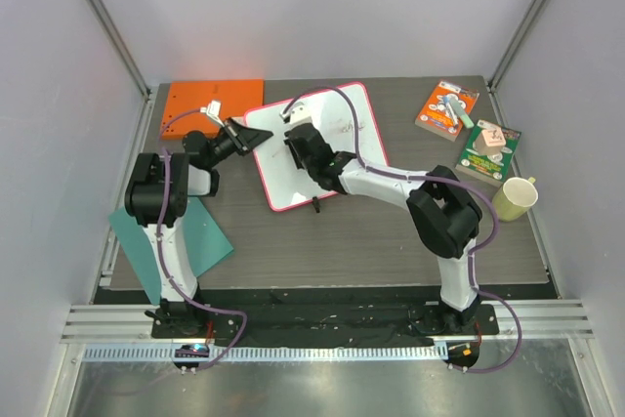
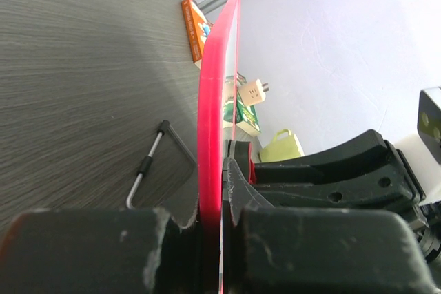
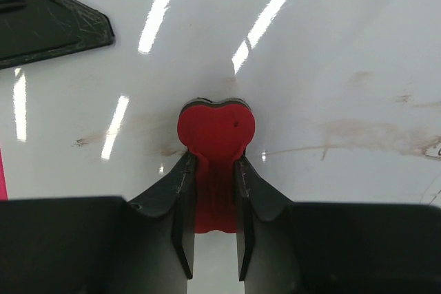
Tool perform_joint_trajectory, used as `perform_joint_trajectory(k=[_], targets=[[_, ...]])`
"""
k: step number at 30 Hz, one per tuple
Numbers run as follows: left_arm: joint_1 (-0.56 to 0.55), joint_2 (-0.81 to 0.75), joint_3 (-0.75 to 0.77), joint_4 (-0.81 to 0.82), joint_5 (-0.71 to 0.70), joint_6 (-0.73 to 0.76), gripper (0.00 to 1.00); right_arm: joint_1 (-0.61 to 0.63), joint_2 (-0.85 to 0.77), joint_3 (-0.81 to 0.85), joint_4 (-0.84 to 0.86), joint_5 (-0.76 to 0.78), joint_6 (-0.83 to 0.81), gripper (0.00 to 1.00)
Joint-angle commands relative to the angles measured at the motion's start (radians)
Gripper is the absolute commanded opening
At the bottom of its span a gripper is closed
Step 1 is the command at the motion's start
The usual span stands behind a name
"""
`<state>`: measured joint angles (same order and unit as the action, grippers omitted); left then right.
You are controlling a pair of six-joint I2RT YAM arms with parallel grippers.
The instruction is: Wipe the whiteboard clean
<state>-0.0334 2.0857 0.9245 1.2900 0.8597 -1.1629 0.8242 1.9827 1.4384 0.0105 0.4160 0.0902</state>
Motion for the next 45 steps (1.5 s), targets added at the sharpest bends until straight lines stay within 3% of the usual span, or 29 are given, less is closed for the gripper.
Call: perform_joint_trajectory(k=[1, 5, 14, 21, 25, 31, 37, 45], targets=[[-0.022, -0.049, -0.016, 0.022, 0.021, 0.206, 0.0, 0.03, 0.133, -0.111, -0.034, -0.198, 0.005, 0.01], [-0.023, -0.059, -0.021, 0.002, 0.016, 0.223, 0.0, 0.035, 0.142, -0.185, 0.101, -0.2, 0.0, 0.01], [-0.028, -0.053, -0.01, -0.027, 0.013, 0.233, 0.0, 0.102, 0.172, -0.194, 0.152, -0.24, -0.047, 0.01], [-0.036, -0.062, -0.006, -0.069, 0.013, 0.264, 0.0, 0.084, 0.192, -0.161, 0.086, -0.122, 0.006, 0.01], [-0.037, -0.065, -0.004, -0.083, 0.013, 0.273, 0.0, 0.035, 0.194, -0.104, -0.107, -0.028, 0.088, 0.01], [-0.042, -0.065, 0.0, -0.093, 0.022, 0.279, 0.0, -0.046, 0.159, -0.133, -0.202, -0.014, 0.131, 0.01], [-0.043, -0.07, 0.0, -0.112, 0.018, 0.296, 0.0, -0.16, 0.119, -0.197, -0.238, -0.028, 0.187, 0.01], [-0.043, -0.072, 0.0, -0.116, 0.018, 0.298, 0.0, -0.189, 0.102, -0.223, -0.244, 0.021, 0.226, 0.01]])
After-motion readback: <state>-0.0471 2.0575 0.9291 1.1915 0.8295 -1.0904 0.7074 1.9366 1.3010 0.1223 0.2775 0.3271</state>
